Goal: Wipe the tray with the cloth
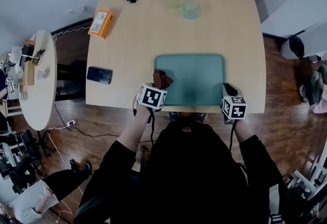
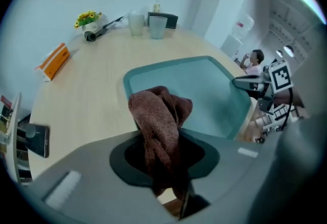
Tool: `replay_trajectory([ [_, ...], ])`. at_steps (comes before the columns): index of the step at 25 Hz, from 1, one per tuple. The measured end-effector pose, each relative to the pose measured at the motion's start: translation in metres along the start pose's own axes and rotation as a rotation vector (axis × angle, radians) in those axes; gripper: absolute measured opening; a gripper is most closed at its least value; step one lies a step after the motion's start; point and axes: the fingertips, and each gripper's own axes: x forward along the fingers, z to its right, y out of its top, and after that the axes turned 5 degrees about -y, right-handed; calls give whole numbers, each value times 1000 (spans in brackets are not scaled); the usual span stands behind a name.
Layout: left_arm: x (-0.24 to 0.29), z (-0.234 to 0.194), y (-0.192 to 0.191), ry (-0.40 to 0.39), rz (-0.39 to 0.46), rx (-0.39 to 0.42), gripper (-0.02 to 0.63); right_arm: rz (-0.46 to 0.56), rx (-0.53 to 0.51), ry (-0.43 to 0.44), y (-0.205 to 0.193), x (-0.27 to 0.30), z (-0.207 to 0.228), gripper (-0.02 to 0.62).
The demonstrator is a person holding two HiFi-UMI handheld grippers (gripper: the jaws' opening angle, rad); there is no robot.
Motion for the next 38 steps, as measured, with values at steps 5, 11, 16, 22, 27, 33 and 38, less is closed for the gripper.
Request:
replay_trajectory([
  [5,29,68,9,-114,-37,25,87,3,11,-8,-1,0,-2,51],
  [11,65,192,61,-247,-40,326,88,8,10,-7,0,-1,-6,51],
  [16,83,249,68,-367,-34,268,91,0,34,0,2,-2,0,32],
  [22,78,232,79,-325,-33,360,91,11,16,-19,1,-6,0,34],
  [27,83,174,167,-209,57,348,91,15,-11,-12,1,-6,-5,35],
  [33,97,187,212,-181,-48,712,91,24,-33,-5,4,-3,-7,38],
  [38,92,209,147,-313,-143,611,89,8,-19,12,-1,-4,-5,38],
])
